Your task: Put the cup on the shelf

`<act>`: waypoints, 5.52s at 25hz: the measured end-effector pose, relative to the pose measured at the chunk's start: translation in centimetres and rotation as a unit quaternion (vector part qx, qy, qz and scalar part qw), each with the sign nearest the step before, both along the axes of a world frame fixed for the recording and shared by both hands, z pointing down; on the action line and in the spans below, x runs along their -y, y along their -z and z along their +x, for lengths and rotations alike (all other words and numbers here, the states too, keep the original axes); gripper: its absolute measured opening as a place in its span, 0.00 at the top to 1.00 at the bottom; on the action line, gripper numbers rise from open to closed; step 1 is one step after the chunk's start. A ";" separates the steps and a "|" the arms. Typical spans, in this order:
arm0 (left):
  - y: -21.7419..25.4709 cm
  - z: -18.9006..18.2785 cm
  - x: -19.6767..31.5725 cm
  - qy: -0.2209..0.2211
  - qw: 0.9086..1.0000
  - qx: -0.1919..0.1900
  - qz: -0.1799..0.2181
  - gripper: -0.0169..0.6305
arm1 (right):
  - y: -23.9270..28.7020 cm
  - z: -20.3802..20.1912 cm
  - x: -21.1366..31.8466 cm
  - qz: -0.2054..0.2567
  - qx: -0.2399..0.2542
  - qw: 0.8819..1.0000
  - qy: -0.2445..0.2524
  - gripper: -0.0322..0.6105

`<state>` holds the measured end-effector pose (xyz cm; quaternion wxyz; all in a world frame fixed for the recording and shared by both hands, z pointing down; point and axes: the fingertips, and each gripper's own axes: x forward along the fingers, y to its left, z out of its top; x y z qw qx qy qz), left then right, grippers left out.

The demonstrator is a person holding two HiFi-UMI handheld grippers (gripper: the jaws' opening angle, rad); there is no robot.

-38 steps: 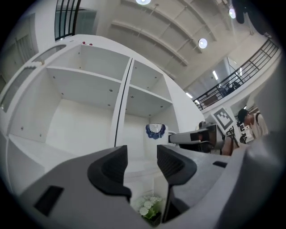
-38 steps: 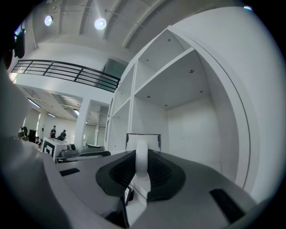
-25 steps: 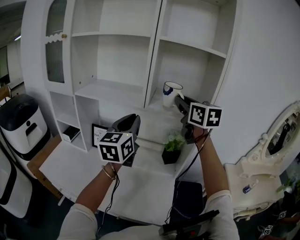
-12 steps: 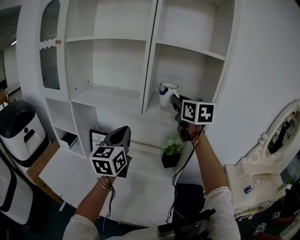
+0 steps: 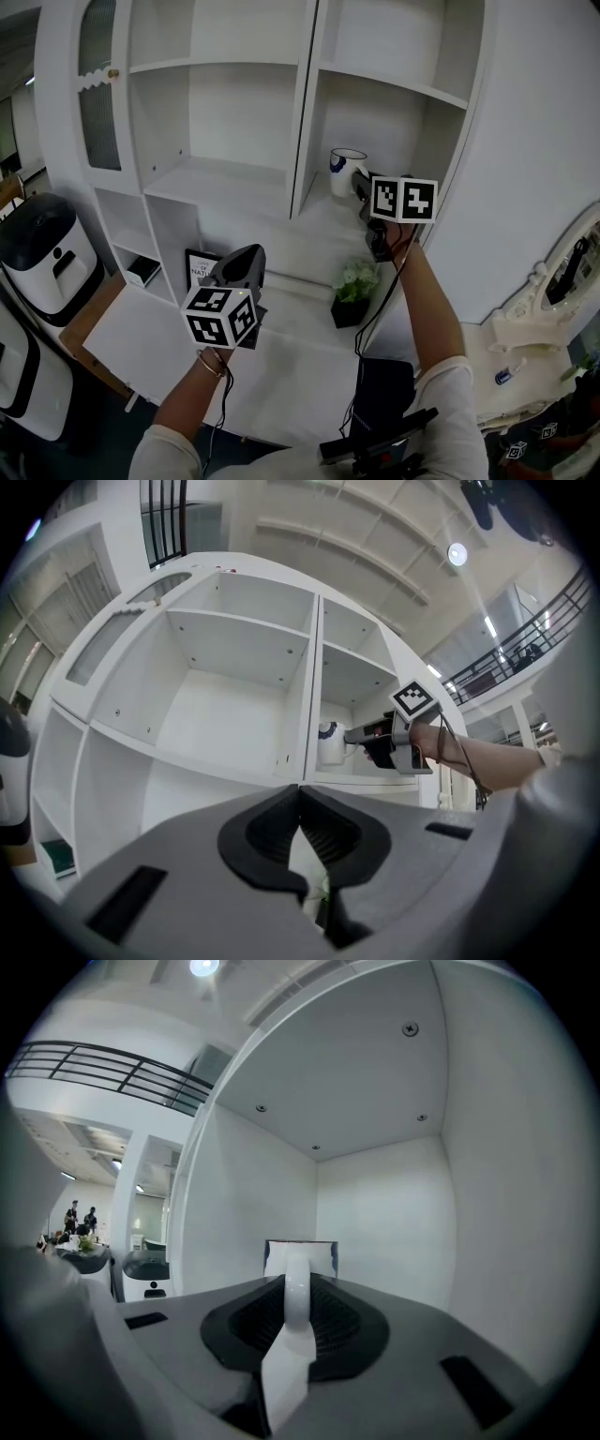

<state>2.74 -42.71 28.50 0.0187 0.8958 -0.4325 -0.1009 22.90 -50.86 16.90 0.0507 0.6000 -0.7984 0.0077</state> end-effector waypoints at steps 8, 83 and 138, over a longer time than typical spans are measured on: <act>-0.2 0.1 0.3 0.001 1.000 0.003 -0.008 0.96 | -1.0 0.4 2.2 -0.025 -0.006 1.000 -0.001 0.83; -3.6 -4.2 -4.1 -0.004 0.999 0.014 -0.030 0.96 | -2.5 4.5 0.3 -0.052 0.045 0.991 -0.117 0.61; -8.0 -3.7 -15.8 -0.067 0.996 0.038 -0.051 0.96 | -8.9 1.2 -19.4 0.038 0.047 0.980 -0.188 0.67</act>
